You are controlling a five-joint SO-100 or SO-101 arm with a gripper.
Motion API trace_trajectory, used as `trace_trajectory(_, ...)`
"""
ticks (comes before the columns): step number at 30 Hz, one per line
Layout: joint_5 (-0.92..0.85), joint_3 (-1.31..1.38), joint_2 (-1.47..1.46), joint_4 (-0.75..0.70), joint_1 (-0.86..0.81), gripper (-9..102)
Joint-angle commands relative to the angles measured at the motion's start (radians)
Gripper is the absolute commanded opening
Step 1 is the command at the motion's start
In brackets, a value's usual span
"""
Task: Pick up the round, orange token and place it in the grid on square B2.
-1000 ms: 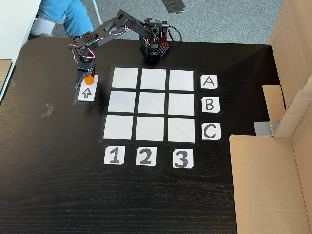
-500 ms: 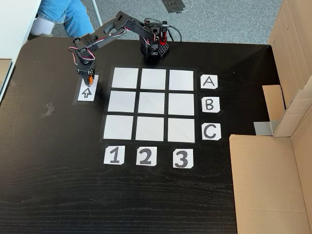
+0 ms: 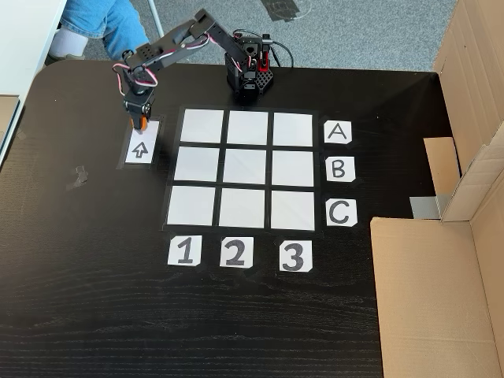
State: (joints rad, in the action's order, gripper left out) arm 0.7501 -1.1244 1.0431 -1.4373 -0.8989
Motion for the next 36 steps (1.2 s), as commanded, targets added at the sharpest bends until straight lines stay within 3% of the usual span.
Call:
trace_trajectory(1,0.009,-0.103,0.166,0.048,0.025,-1)
trace_trajectory(10,0.009,-0.376,0.531,0.089,0.123,-1)
trace_trajectory(23,0.078,-0.534,1.009,-0.032,0.434,-1)
trace_trajectory(36,0.330,-0.551,1.068,-0.094,0.867,-1)
